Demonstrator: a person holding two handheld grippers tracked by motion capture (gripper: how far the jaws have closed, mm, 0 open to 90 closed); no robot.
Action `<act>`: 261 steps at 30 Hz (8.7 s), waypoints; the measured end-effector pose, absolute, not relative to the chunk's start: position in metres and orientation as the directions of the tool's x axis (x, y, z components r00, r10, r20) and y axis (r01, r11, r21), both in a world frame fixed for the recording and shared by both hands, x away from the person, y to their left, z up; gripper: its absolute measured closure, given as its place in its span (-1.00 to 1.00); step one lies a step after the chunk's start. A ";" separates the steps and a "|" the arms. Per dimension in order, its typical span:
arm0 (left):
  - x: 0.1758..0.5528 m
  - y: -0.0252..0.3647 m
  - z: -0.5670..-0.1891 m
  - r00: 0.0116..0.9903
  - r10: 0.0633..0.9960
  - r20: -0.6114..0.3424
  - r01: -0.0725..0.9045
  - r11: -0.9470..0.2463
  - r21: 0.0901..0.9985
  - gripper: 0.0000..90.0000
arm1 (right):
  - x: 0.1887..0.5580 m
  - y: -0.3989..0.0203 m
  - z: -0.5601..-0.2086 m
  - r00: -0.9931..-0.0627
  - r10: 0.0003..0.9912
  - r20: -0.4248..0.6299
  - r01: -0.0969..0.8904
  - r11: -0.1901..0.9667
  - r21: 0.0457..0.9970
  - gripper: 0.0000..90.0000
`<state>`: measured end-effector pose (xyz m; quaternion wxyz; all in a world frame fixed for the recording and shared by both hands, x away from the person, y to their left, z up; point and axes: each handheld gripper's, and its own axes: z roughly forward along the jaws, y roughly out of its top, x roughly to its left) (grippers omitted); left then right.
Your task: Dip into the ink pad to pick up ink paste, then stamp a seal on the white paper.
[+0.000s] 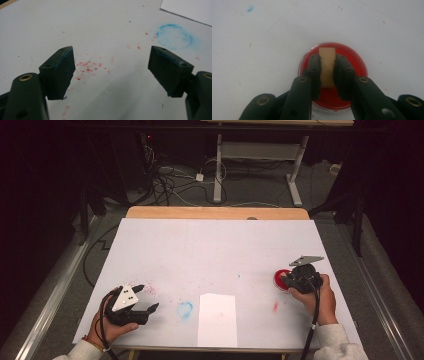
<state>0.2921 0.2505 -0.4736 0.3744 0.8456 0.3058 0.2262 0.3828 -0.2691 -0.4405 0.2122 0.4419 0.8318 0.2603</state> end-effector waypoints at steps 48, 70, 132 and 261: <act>0.290 0.247 -0.472 0.717 0.673 0.184 0.329 -0.559 0.761 -0.53 | 0.326 -0.237 -0.363 -0.623 0.768 -0.145 0.343 0.436 0.832 0.70; 0.290 0.246 -0.472 0.719 0.671 0.184 0.329 -0.561 0.759 -0.53 | 0.310 -0.188 -0.366 -0.738 0.654 -0.165 0.273 0.514 0.813 0.70; 0.289 0.244 -0.471 0.723 0.661 0.201 0.320 -0.578 0.751 -0.53 | 0.303 -0.092 -0.463 -0.914 0.394 -0.096 0.274 0.773 0.572 0.70; 0.293 0.248 -0.477 0.730 0.658 0.188 0.334 -0.582 0.742 -0.52 | 0.327 -0.236 -0.380 -0.646 0.734 -0.210 0.376 0.546 0.749 0.69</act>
